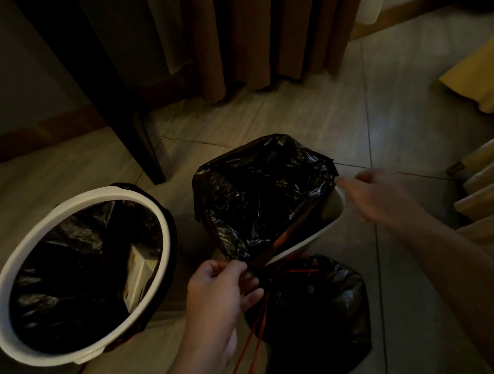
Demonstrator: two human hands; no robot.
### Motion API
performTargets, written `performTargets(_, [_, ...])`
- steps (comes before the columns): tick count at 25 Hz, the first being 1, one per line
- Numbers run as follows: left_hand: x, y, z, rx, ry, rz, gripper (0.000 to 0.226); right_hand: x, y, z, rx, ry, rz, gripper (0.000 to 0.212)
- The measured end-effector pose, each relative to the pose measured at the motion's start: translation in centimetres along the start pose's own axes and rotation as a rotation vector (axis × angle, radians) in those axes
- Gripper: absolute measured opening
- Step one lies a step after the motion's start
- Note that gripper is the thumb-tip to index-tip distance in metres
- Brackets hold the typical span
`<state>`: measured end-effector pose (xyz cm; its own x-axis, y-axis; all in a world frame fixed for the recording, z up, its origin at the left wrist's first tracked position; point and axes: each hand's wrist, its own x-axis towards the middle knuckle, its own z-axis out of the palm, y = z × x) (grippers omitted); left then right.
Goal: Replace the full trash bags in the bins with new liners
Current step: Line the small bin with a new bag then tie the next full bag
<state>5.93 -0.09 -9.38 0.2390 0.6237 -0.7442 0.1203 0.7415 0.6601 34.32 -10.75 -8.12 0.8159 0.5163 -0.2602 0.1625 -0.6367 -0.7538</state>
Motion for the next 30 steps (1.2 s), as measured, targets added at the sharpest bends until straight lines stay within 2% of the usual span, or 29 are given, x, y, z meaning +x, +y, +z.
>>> performTargets(2, [-0.3,-0.2,0.3,0.011,-0.016,-0.021,0.011,-0.1,-1.1,0.6,-0.253,-0.014,-0.054,0.071])
performTargets(3, [-0.4,-0.2,0.5,0.013,-0.024,-0.027,0.011,0.0,-1.6,0.8,-0.33,-0.011,-0.053,0.068])
performTargets(5, [-0.9,-0.4,0.8,-0.006,-0.042,-0.034,0.012,0.2,-2.3,1.1,-0.355,0.007,-0.032,0.05])
performTargets(9, [-1.2,-1.0,1.3,-0.102,-0.079,-0.045,0.012,0.2,-2.5,0.7,-0.134,-0.006,0.093,0.024])
performTargets(14, [-0.8,-2.2,1.2,-0.227,-0.09,-0.055,0.015,-0.8,-1.5,-0.2,0.215,0.007,0.253,0.011])
performTargets(21, [-0.3,-3.2,1.4,-0.226,-0.058,0.026,0.016,-0.8,0.6,-0.4,0.515,-0.036,0.303,0.013])
performTargets(24, [-0.4,-3.4,1.6,-0.228,-0.037,0.046,0.022,-0.9,2.4,-0.2,0.701,-0.132,0.326,0.004])
performTargets(27, [-0.5,-3.5,1.8,-0.177,-0.027,0.094,0.022,-1.0,4.1,0.2,0.899,-0.25,0.334,0.011])
performTargets(30, [-0.7,-4.0,2.2,-0.17,0.011,0.15,0.029,-1.1,5.0,0.2,0.929,-0.318,0.278,0.013])
